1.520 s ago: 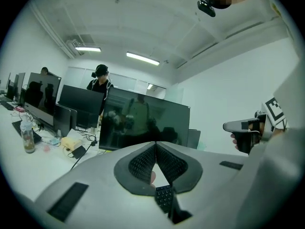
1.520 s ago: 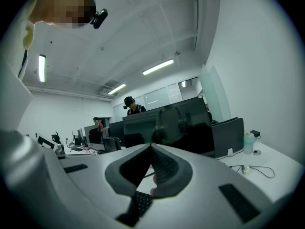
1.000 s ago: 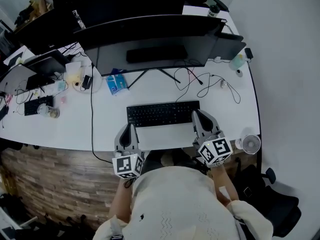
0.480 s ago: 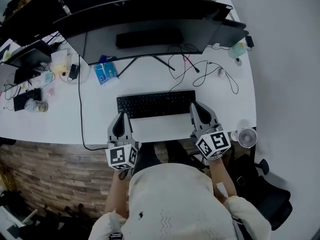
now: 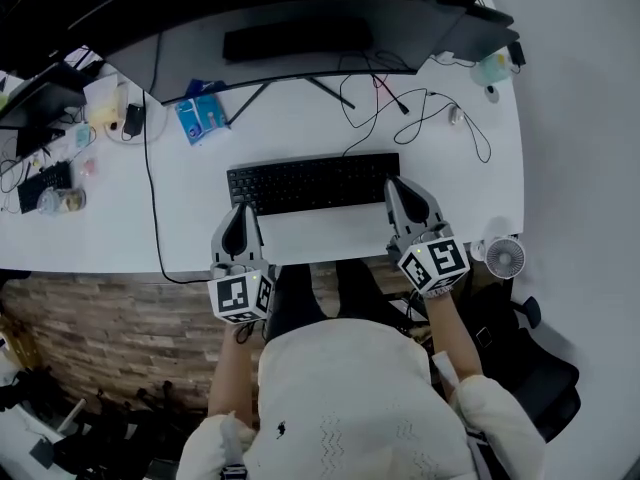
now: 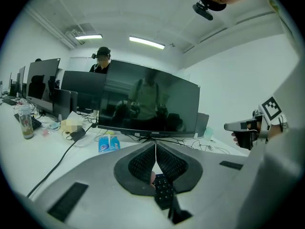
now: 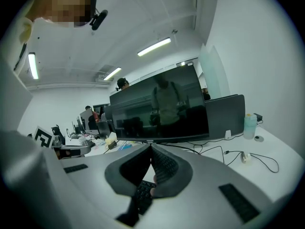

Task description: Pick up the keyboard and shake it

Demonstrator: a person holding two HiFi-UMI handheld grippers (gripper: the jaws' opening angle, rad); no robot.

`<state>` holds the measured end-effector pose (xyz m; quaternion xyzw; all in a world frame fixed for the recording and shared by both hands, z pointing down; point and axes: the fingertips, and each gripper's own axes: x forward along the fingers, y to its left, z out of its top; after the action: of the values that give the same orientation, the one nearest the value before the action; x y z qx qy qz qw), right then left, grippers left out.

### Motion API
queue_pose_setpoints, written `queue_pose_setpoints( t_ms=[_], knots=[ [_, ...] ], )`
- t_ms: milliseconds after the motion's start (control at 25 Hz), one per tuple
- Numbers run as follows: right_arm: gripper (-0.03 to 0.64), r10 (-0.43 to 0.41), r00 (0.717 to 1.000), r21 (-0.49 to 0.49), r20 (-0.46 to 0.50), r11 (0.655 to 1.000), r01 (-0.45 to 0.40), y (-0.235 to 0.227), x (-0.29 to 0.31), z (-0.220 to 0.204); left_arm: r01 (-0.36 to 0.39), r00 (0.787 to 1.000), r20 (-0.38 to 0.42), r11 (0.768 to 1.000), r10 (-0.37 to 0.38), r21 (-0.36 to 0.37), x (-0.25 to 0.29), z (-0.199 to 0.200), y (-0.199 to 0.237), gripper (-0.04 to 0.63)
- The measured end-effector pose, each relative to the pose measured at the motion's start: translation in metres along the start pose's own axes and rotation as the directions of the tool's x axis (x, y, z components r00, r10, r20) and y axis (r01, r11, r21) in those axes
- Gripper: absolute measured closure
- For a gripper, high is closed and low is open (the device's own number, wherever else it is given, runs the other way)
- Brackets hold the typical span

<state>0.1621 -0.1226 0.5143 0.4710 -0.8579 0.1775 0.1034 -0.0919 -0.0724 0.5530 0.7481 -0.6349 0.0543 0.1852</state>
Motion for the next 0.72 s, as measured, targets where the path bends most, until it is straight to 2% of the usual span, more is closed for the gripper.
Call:
queue_pose_setpoints(
  t_ms=[360,560,720],
  knots=[
    [0.614,0.000,1.000,0.057,-0.023,0.998,0.001,-0.018,0.013,-0.026,-0.015,0.999,-0.044,1.000,0.016,0.008,0.016,-0.028,0.012,0.580],
    [0.614,-0.016,1.000,0.116,-0.009,0.993,0.017,-0.033,0.018,-0.036,-0.024,0.996,-0.084,1.000,0.023,-0.018,0.023,-0.047,0.021,0.578],
    [0.614,-0.027,0.999,0.114,-0.035,0.993,0.031,-0.040,0.026,-0.052,-0.037,0.993,-0.114,0.999,0.034,-0.026,0.027,-0.063,0.029,0.578]
  ],
)
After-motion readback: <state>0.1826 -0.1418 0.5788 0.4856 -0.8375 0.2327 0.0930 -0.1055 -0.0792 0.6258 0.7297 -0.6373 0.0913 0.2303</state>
